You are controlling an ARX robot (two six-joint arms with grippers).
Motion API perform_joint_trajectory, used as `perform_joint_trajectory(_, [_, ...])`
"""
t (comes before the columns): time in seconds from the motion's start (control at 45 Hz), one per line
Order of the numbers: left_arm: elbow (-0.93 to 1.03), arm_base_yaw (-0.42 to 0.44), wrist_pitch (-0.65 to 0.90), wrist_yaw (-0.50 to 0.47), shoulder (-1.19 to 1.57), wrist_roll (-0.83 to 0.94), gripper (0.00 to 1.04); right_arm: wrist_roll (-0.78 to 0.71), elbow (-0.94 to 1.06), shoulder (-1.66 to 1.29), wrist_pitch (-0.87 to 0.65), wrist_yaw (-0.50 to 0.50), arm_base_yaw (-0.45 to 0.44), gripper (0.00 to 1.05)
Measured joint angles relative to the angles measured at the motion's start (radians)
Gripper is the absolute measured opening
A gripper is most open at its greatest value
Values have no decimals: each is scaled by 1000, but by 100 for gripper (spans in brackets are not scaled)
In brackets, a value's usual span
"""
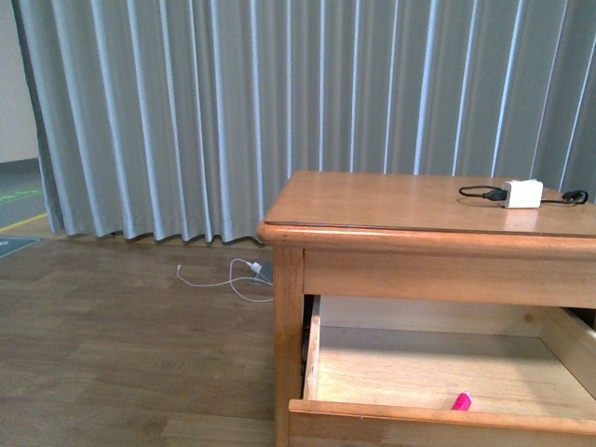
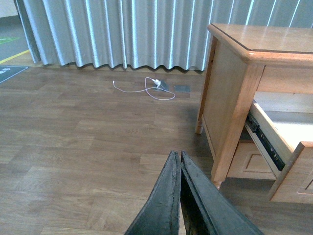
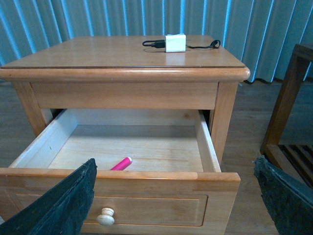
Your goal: Place pink marker in drawer with both arms
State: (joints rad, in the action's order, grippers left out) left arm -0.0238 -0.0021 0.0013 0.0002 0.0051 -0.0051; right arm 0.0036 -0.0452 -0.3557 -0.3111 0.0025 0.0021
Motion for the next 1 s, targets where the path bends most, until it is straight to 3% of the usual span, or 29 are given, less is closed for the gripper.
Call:
perform_joint_trajectory(0.133, [0,0,0,0,0,0,5,0,0,0,0,0,0,96])
perform_joint_trajectory(0.2, [0,0,0,0,0,0,14,0,0,0,0,0,0,96])
perform_joint_trajectory(0.289, [0,0,0,0,0,0,29,31,-23,-10,102,133,28,96])
perform_joint_trajectory(0.356, [0,0,0,0,0,0,39,62,-41,-35,182,165,36,96])
perform_joint_trajectory(0.556, [0,0,0,0,-1,0,70,118,-101,-228,285,62,18,96])
perform_joint_trajectory(0.711, [0,0,0,0,-1,0,100,132,-183,-552,205,-47,21,96])
perform_joint_trajectory(1.0, [0,0,0,0,-1,1,99,133,-349,-943,120,-32,89,96])
